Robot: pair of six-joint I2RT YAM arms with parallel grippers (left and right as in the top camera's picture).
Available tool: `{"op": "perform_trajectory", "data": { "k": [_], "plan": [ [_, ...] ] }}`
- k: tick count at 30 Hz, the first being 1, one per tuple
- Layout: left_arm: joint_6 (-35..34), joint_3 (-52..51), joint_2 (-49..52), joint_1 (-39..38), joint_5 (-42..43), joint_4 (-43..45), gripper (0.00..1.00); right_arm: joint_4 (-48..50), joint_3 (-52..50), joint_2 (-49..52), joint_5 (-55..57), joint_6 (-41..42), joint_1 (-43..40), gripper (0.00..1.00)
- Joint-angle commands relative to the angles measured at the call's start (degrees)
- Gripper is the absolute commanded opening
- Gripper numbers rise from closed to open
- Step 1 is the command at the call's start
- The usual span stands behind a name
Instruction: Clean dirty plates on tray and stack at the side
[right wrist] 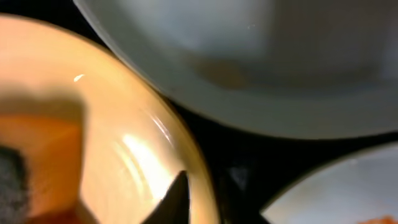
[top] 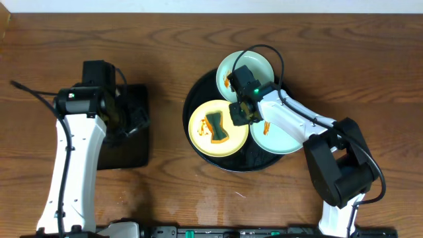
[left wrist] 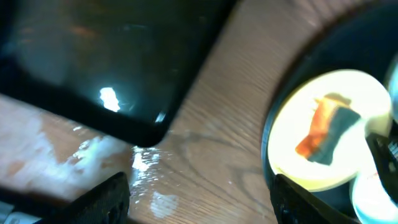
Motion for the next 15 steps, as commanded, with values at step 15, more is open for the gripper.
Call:
{"op": "perform_trajectory", "data": {
  "k": [15],
  "plan": [
    [-6.23, -1.01, 9.66, -16.63, 4.66, 14.05, 0.66, -0.11, -0.31, 0.74, -0.79, 0.17, 0.59, 0.02]
  ]
}}
